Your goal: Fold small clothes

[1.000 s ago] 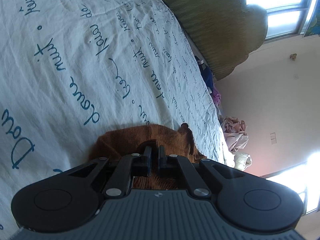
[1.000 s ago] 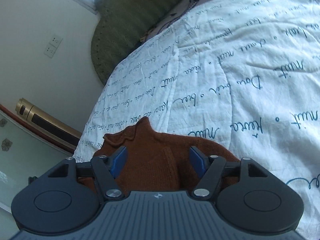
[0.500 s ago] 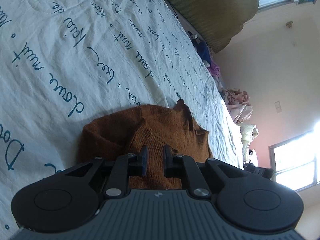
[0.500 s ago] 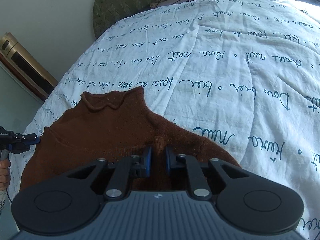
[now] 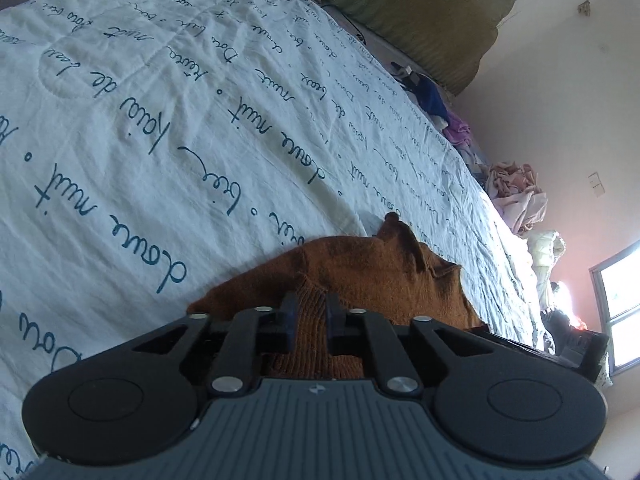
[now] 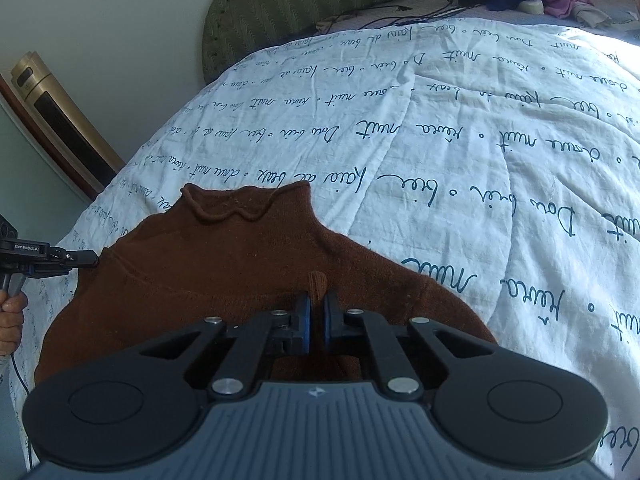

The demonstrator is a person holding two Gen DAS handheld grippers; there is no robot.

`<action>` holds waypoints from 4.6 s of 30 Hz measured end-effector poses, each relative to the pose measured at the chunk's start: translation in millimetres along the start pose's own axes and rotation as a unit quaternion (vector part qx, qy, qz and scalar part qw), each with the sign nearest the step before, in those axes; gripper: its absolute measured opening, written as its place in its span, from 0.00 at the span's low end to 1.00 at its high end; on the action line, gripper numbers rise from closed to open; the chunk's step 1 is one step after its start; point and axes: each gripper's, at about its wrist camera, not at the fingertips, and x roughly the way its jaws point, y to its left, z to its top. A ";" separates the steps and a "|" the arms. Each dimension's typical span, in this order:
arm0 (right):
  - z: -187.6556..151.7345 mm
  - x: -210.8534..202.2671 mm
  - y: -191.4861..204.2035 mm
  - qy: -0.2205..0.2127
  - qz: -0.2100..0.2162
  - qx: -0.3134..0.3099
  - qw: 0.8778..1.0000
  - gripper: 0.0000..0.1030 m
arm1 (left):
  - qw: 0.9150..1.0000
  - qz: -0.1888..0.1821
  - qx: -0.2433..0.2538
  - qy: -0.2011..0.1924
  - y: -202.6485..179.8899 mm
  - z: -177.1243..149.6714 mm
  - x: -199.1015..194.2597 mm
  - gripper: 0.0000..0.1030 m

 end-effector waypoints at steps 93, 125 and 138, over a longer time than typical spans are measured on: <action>-125.8 -58.0 44.5 -0.075 -0.137 -0.160 0.975 0.65 | 0.974 0.145 0.148 -0.088 -119.3 -202.0 9.5 0.92; -144.5 -29.3 115.4 -0.069 -0.097 -0.173 0.978 0.90 | 0.966 0.177 0.166 -0.086 -105.5 -207.2 -10.3 1.00; -152.4 -63.5 118.4 -0.086 -0.087 -0.115 0.986 0.93 | 0.985 0.043 -0.067 -0.156 -16.5 -215.0 -112.8 1.00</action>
